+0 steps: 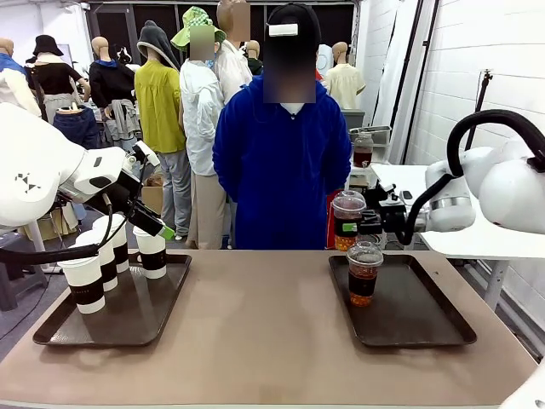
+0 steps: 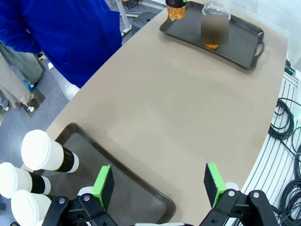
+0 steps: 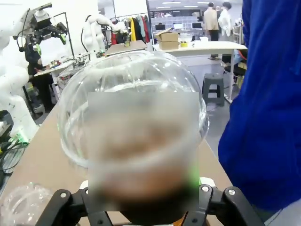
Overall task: Distribute the coffee onto the tray.
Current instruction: Pick up another iced Americano from the middle of the table and place it on the right Handle tray.
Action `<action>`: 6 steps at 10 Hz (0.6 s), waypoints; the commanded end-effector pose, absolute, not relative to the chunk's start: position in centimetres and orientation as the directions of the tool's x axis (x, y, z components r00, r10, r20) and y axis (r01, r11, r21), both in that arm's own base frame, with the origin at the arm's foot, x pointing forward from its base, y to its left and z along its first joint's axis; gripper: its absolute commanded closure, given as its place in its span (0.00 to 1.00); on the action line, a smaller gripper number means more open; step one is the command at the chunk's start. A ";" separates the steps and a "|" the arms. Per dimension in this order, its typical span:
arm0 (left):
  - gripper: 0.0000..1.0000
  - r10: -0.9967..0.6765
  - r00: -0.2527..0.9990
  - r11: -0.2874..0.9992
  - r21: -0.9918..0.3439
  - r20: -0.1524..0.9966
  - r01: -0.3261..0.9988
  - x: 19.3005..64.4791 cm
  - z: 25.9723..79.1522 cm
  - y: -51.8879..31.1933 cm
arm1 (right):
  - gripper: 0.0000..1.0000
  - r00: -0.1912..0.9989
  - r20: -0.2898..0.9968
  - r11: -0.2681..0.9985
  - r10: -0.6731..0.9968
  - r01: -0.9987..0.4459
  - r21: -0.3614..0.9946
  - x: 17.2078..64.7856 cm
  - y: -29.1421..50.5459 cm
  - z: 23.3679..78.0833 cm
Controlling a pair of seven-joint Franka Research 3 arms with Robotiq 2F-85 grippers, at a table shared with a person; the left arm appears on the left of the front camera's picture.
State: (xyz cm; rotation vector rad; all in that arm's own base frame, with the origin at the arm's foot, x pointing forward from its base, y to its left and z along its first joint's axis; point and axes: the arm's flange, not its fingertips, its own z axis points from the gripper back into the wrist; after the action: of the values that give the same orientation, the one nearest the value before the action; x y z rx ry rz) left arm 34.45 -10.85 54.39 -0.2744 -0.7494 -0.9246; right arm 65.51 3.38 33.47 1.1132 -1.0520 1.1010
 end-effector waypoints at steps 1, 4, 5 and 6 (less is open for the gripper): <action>0.00 -0.618 0.376 0.590 0.091 0.691 0.803 34.5 54.4 -10.7 | 0.30 0.149 0.985 0.151 0.085 -0.979 0.135 64.4 3.7 32.8; 0.00 -0.618 0.376 0.590 0.091 0.691 0.803 34.5 54.4 -10.7 | 0.30 0.132 0.989 0.196 0.068 -0.974 0.117 64.2 3.2 30.1; 0.00 -0.618 0.376 0.590 0.091 0.691 0.803 34.5 54.4 -10.7 | 0.30 0.130 0.989 0.195 0.067 -0.974 0.114 63.9 3.1 29.3; 0.00 -0.618 0.376 0.590 0.091 0.691 0.803 34.5 54.4 -10.7 | 0.30 0.129 0.990 0.204 0.065 -0.972 0.113 63.5 2.9 28.6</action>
State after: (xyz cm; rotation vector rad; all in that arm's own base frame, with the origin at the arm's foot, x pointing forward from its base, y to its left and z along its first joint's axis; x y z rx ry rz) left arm 34.45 -10.85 54.39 -0.2744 -0.7494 -0.9246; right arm 64.03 2.55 28.44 1.0710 -1.1021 1.0221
